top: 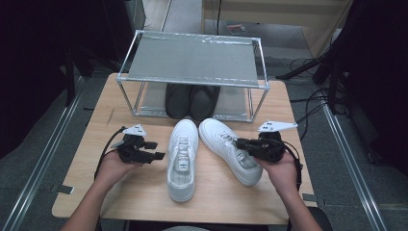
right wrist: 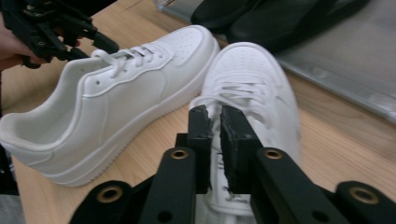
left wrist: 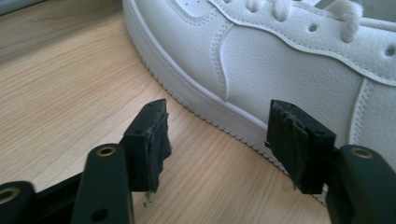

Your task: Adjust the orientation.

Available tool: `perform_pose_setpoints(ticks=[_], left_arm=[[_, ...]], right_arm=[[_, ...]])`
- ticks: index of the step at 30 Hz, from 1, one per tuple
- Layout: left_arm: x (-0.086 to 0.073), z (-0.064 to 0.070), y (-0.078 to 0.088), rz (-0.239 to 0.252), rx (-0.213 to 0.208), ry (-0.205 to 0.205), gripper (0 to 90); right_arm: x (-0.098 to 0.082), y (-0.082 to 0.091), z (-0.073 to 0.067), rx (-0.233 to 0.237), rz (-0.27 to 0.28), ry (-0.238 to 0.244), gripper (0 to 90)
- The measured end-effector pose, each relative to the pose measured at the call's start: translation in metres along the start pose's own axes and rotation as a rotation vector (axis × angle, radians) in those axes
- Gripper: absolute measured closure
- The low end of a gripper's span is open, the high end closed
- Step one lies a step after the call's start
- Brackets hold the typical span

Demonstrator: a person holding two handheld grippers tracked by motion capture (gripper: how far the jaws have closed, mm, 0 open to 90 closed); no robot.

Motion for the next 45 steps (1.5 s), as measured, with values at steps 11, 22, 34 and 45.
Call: perform_pose_setpoints(ticks=[11, 22, 34, 45], left_arm=[[0.004, 0.002, -0.018, -0.05, -0.024, 0.0, 80.0], [0.004, 0.003, -0.02, -0.054, -0.036, 0.011, 82.2], [0.005, 0.003, -0.021, -0.053, -0.044, 0.025, 83.9], [0.01, 0.014, -0.036, -0.076, -0.086, -0.011, 82.5]], right_arm=[[-0.014, -0.017, 0.045, -0.127, -0.109, -0.023, 88.7], [-0.014, -0.036, 0.042, -0.104, -0.155, -0.004, 90.0], [-0.012, -0.041, 0.034, -0.089, -0.153, 0.011, 90.0], [-0.012, -0.046, 0.032, -0.08, -0.157, 0.01, 90.0]])
Point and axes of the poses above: each handheld gripper's, and its own axes: y roughly backward along the jaws, x roughly out of its top, z roughly to its right, the point moved 1 cm from there along -y, roughly forward along the jaws, and after that the axes turned 15 degrees about -x, right-handed, at the moved point
